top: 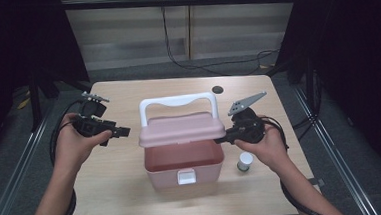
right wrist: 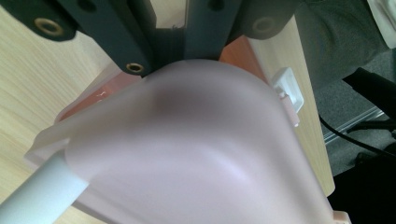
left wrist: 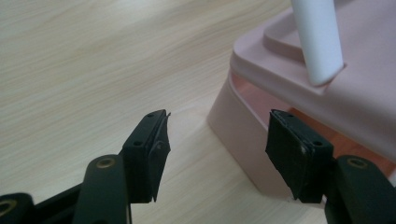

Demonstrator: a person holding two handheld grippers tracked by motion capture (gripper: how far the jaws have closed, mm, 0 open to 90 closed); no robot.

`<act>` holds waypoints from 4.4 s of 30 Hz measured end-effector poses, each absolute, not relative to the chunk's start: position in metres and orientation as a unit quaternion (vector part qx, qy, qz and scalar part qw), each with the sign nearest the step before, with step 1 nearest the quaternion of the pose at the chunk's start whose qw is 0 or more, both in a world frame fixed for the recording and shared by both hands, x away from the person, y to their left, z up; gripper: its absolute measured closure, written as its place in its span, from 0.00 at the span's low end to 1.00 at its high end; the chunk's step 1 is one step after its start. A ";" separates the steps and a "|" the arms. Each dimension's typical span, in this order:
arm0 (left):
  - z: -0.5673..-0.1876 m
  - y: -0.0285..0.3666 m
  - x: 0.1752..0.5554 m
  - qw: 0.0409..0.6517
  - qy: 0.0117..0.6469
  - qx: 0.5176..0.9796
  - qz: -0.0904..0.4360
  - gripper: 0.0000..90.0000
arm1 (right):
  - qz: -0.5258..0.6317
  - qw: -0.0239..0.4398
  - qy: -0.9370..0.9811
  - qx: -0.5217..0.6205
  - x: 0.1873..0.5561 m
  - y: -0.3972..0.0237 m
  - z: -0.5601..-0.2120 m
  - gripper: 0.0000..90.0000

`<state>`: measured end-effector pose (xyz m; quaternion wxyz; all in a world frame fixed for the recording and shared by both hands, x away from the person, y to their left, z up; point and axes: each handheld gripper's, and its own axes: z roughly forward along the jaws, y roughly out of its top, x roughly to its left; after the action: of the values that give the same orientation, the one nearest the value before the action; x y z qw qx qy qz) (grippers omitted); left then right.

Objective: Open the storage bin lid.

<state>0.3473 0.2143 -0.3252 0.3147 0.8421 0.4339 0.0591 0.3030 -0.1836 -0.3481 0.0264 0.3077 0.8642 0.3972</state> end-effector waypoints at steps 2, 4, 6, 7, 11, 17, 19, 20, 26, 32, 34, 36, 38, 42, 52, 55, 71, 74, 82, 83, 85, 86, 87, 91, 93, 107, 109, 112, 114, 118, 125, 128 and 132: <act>-0.329 0.210 0.345 0.318 0.426 0.845 0.054 0.43 | 0.398 0.030 0.865 0.304 0.304 -0.184 -0.348 1.00; -0.332 0.206 0.344 0.316 0.420 0.849 0.051 0.43 | 0.401 0.028 0.864 0.304 0.304 -0.184 -0.348 1.00; -0.333 0.204 0.343 0.316 0.418 0.850 0.047 0.43 | 0.399 0.028 0.864 0.305 0.304 -0.184 -0.348 1.00; -0.334 0.203 0.343 0.316 0.417 0.851 0.047 0.43 | 0.400 0.027 0.863 0.306 0.304 -0.184 -0.347 1.00; -0.336 0.198 0.340 0.316 0.409 0.855 0.040 0.43 | 0.402 0.028 0.863 0.305 0.304 -0.184 -0.346 1.00; -0.339 0.193 0.336 0.322 0.398 0.858 0.033 0.43 | 0.402 0.029 0.863 0.305 0.305 -0.184 -0.345 1.00; -0.340 0.191 0.335 0.325 0.394 0.859 0.030 0.43 | 0.400 0.031 0.863 0.306 0.305 -0.184 -0.344 1.00; -0.341 0.190 0.334 0.328 0.393 0.859 0.028 0.43 | 0.400 0.031 0.863 0.306 0.305 -0.184 -0.344 1.00; -0.344 0.187 0.335 0.333 0.393 0.857 0.022 0.43 | 0.401 0.029 0.863 0.306 0.306 -0.184 -0.343 1.00; -0.341 0.187 0.335 0.337 0.392 0.856 0.027 0.43 | 0.403 0.031 0.861 0.308 0.308 -0.184 -0.342 1.00; -0.340 0.186 0.335 0.339 0.392 0.855 0.027 0.43 | 0.402 0.031 0.861 0.311 0.308 -0.184 -0.340 1.00; -0.340 0.186 0.335 0.341 0.391 0.854 0.030 0.43 | 0.403 0.032 0.861 0.309 0.308 -0.184 -0.340 1.00; -0.340 0.185 0.335 0.344 0.390 0.854 0.025 0.43 | 0.404 0.033 0.860 0.310 0.309 -0.184 -0.340 1.00; -0.339 0.181 0.334 0.348 0.383 0.855 0.026 0.42 | 0.405 0.035 0.859 0.310 0.310 -0.183 -0.338 1.00; -0.335 0.177 0.336 0.357 0.381 0.852 0.034 0.42 | 0.412 0.034 0.853 0.320 0.311 -0.188 -0.337 1.00; -0.334 0.176 0.336 0.357 0.378 0.853 0.034 0.42 | 0.411 0.036 0.854 0.317 0.311 -0.189 -0.338 1.00; -0.327 0.170 0.340 0.363 0.377 0.851 0.045 0.45 | 0.404 0.029 0.856 0.323 0.309 -0.189 -0.354 1.00; -0.326 0.169 0.341 0.364 0.378 0.850 0.047 0.46 | 0.400 0.026 0.859 0.319 0.308 -0.188 -0.359 1.00; -0.323 0.167 0.343 0.362 0.377 0.851 0.055 0.48 | 0.396 0.020 0.862 0.315 0.306 -0.186 -0.377 1.00; -0.323 0.167 0.344 0.364 0.378 0.850 0.055 0.48 | 0.396 0.020 0.863 0.314 0.305 -0.186 -0.379 1.00; -0.321 0.167 0.344 0.361 0.379 0.850 0.058 0.48 | 0.393 0.022 0.865 0.310 0.305 -0.187 -0.383 1.00; -0.321 0.167 0.344 0.361 0.378 0.850 0.059 0.48 | 0.393 0.022 0.865 0.310 0.304 -0.187 -0.384 1.00; -0.320 0.167 0.345 0.361 0.379 0.850 0.061 0.48 | 0.399 0.020 0.864 0.308 0.304 -0.187 -0.385 1.00; -0.316 0.166 0.346 0.361 0.382 0.848 0.065 0.49 | 0.401 0.025 0.865 0.300 0.302 -0.187 -0.386 1.00; -0.315 0.165 0.347 0.362 0.383 0.847 0.066 0.49 | 0.403 0.025 0.865 0.298 0.302 -0.187 -0.387 1.00; -0.311 0.162 0.353 0.361 0.391 0.843 0.079 0.56 | 0.396 0.029 0.870 0.292 0.303 -0.185 -0.387 1.00; -0.310 0.162 0.354 0.359 0.393 0.842 0.081 0.58 | 0.396 0.027 0.869 0.295 0.303 -0.185 -0.387 1.00; -0.309 0.162 0.355 0.360 0.393 0.842 0.083 0.59 | 0.395 0.026 0.870 0.294 0.303 -0.185 -0.387 1.00; -0.309 0.161 0.356 0.359 0.395 0.841 0.085 0.60 | 0.395 0.026 0.870 0.295 0.304 -0.185 -0.387 1.00; -0.309 0.161 0.357 0.355 0.401 0.840 0.093 0.65 | 0.395 0.026 0.870 0.294 0.304 -0.185 -0.387 1.00; -0.308 0.161 0.360 0.346 0.410 0.838 0.098 0.72 | 0.395 0.026 0.870 0.294 0.304 -0.185 -0.387 1.00; -0.308 0.161 0.361 0.341 0.418 0.836 0.098 0.75 | 0.395 0.025 0.870 0.294 0.305 -0.185 -0.387 1.00; -0.308 0.159 0.362 0.346 0.435 0.825 0.105 0.78 | 0.398 0.025 0.868 0.296 0.304 -0.185 -0.388 1.00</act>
<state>0.3621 0.1593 -0.3077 0.3464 0.8245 0.4349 0.1051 0.3045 -0.1849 -0.3881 0.0253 0.2961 0.8681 0.3976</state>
